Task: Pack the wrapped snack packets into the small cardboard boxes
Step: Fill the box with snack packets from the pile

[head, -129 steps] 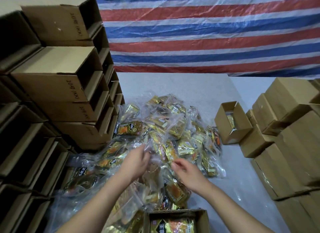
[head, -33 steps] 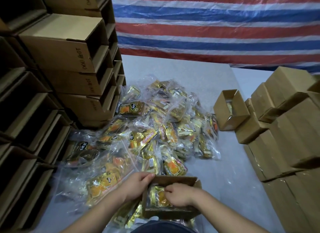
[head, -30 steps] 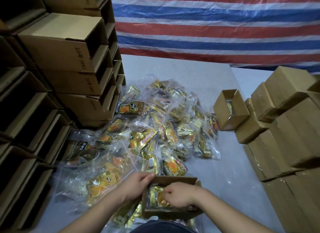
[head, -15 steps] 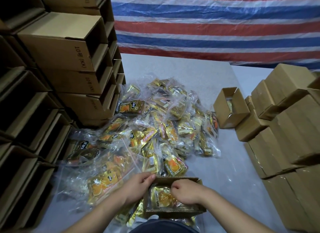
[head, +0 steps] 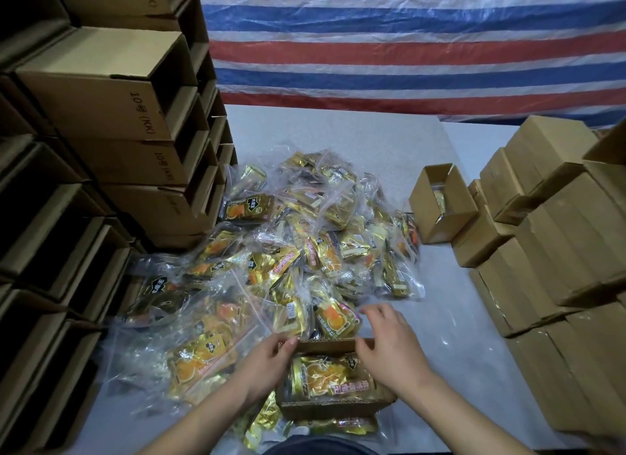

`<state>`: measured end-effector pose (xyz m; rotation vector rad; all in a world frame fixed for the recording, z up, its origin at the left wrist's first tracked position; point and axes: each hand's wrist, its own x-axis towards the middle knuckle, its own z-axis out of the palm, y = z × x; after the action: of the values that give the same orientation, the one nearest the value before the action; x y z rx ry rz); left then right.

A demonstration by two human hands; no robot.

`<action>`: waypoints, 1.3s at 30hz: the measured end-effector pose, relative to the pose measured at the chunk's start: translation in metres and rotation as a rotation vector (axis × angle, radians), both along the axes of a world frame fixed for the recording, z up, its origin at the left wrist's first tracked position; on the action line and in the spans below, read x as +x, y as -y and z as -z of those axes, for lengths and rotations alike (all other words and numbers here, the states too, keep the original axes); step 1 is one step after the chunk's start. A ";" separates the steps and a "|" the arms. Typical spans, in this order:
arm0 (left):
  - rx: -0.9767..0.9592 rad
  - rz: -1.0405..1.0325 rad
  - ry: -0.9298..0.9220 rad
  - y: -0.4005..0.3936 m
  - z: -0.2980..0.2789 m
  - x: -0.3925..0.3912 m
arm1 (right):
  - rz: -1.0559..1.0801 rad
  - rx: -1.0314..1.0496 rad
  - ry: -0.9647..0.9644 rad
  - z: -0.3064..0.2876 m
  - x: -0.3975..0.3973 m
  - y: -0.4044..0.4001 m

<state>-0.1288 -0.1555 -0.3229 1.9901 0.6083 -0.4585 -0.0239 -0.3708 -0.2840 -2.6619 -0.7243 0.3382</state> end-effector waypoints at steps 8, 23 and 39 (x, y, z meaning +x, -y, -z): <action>-0.159 -0.062 -0.188 0.005 -0.015 -0.010 | 0.075 -0.233 -0.199 0.034 0.000 0.015; -0.066 0.088 -0.148 0.041 -0.077 0.054 | 0.107 -0.232 -0.147 -0.042 0.052 0.059; -0.020 0.364 -0.069 0.162 -0.086 0.260 | 0.646 -0.025 -0.257 -0.016 0.137 0.196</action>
<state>0.1316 -0.3172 -0.2372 2.0782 0.2786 -0.7533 0.1131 -0.5666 -0.2676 -2.6272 0.2234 0.4881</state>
